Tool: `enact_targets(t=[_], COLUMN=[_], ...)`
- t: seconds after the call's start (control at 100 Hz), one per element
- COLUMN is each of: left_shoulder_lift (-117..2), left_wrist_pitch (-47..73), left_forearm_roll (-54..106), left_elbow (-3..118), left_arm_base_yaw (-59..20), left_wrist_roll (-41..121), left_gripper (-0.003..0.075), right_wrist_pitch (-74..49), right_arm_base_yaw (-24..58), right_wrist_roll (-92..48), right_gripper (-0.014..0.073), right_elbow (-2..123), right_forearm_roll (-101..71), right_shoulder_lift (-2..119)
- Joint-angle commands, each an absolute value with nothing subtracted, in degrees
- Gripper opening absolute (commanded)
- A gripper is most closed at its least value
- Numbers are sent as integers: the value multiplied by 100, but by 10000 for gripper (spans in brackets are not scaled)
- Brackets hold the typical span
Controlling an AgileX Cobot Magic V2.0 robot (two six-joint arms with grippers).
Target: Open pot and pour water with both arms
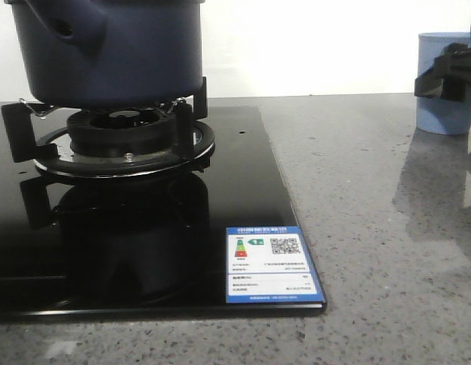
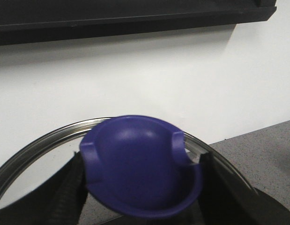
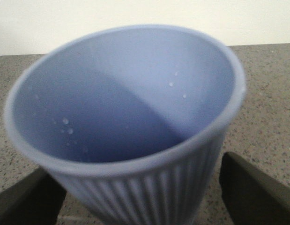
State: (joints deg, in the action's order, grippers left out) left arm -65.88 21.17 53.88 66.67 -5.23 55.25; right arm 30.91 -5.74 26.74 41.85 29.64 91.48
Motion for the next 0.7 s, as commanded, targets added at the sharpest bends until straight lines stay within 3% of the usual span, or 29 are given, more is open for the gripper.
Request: enact_targets(t=[0.0,0.22,0.69], left_shoulder_lift=[-6412,-6412,-6423], left_wrist_pitch=[1745,1745,1985], left_forearm_roll=[5579,5579,5923], left_elbow=[6909,6909,6909], left_arm_base_yaw=[-511,-511,-657], left_wrist_roll=[5530,5530,5530], left_gripper=[345,345,345], right_wrist_pitch=[3110,2224,1913], right_arm_base_yaw=[-629,-629,-607], right_wrist_roll=[3010,3345,3949], right_gripper=[575,575,574], right_elbow=[4298,4094,2601], right_forearm_roll=[3293,3534,3534], right_shoulder_lift=[8722,8040,5456])
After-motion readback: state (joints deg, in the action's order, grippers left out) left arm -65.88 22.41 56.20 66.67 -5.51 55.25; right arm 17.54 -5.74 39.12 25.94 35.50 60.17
